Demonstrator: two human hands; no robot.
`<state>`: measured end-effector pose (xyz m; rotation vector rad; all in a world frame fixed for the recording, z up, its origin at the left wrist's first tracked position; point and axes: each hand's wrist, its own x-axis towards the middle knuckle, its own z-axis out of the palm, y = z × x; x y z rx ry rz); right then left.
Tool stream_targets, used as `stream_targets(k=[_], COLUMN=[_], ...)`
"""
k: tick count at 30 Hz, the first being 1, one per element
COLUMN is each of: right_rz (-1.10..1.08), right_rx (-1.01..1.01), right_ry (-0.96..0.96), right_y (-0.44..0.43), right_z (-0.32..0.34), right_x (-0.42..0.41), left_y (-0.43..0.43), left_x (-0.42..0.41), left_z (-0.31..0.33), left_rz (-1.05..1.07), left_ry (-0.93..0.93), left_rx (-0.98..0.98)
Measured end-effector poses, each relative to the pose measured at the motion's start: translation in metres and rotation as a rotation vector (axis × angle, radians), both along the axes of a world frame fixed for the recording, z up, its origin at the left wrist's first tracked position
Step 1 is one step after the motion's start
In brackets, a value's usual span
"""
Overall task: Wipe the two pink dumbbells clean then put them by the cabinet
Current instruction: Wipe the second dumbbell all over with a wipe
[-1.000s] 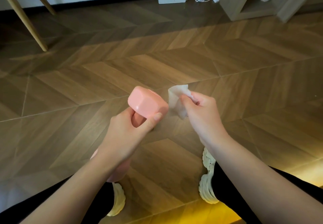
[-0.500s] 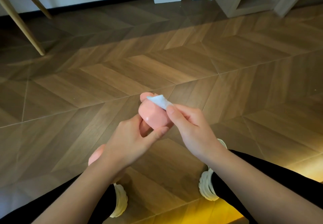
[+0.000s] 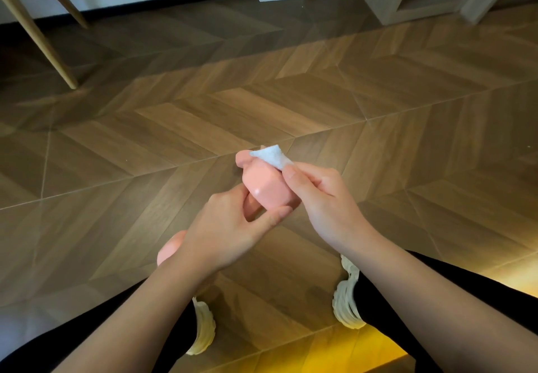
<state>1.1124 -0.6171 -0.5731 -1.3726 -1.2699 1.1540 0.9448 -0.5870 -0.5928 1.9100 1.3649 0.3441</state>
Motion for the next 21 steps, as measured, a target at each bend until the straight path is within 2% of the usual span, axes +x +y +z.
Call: stream_targets(k=[9,16,21], right_rz=[0.039,0.035,-0.024], right_rx=[0.051,0.059,0.067], right_ry=[-0.029,0.033,0.007], right_y=[-0.0017,0.001,0.002], right_z=[-0.0018,0.0002,0.0027], right_x=[0.0043,0.0035,0.0047], left_y=[0.0036,0.0065,0.0032], left_x=[0.0039,0.0075,0.0083], left_z=[0.0064,0.0072,0.008], left_rz=[0.075,0.162,0.176], left_ry=[-0.071,-0.116,-0.146], left_rx=[0.001,-0.083,-0.089])
